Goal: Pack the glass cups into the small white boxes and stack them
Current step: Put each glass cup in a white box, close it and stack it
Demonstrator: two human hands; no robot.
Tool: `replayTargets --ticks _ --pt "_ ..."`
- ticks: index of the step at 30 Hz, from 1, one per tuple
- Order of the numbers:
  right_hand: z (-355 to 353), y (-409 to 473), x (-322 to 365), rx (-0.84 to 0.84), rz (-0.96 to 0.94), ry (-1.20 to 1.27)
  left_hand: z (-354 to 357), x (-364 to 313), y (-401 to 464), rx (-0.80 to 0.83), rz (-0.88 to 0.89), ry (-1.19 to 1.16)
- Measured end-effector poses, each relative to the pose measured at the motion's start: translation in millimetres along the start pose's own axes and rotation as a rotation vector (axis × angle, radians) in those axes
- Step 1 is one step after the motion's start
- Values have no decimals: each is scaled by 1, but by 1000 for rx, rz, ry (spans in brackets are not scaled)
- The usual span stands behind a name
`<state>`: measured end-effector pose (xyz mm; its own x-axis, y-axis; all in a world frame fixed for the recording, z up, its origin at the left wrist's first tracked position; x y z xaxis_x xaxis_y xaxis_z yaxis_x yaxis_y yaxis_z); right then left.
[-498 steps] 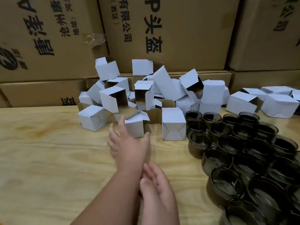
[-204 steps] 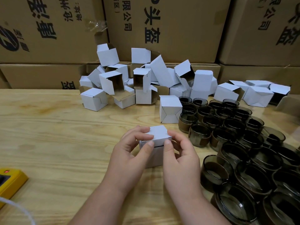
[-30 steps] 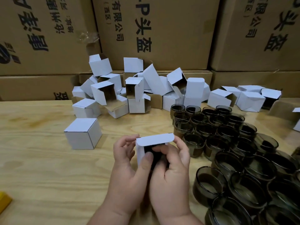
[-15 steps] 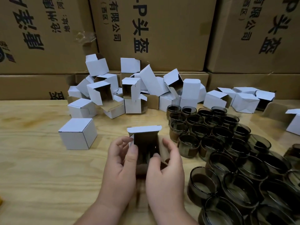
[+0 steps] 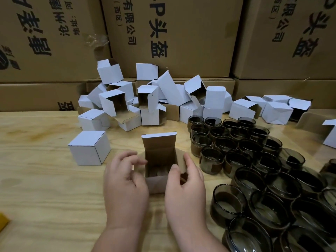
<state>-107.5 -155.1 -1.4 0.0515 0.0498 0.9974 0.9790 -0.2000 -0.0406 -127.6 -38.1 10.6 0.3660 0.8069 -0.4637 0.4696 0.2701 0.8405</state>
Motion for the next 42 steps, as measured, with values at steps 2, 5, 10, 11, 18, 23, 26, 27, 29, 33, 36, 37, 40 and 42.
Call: replayTargets --ticks 2,5,10,11,18,23,26,27,29,33,36,37,40,42 --pt "0 0 -1 1 2 5 0 7 1 88 134 -2" --pt "0 0 0 3 5 -1 1 11 5 113 61 -150" --pt "0 1 0 1 6 -11 7 7 5 283 3 -322" --pt "0 1 0 2 7 -6 7 8 7 304 -8 -322" --pt "-2 5 -1 12 28 -3 7 13 7 351 -107 -356" --pt "-4 6 0 23 45 -33 11 20 5 324 -241 -500" --pt "-4 7 1 28 46 -51 12 21 7 318 -239 -509" --pt "-5 7 0 26 40 -60 13 22 7 321 -238 -507" --pt "-5 7 0 22 31 -74 14 23 7 329 -241 -498" --pt "-4 6 -2 36 16 -84 14 20 7 332 -235 -493" --pt "-5 5 -3 41 -9 -94 15 20 7 334 -236 -503" --pt "-6 4 -3 43 -18 -98 16 20 7 334 -237 -499" --pt "-8 -1 2 19 -55 -177 17 18 7 309 -237 -459" --pt "-8 -2 6 -15 -92 -236 19 18 8 279 -231 -421"
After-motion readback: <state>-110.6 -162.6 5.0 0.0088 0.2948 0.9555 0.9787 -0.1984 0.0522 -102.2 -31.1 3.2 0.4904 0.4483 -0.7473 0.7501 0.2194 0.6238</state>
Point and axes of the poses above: each hand's wrist, its own y-axis towards the middle knuckle, its own z-axis out of the palm, x = y × z, the point moved 1 cm from there along y, towards the middle knuckle, and after that the axes turned 14 degrees about z, right-handed, at the moved point
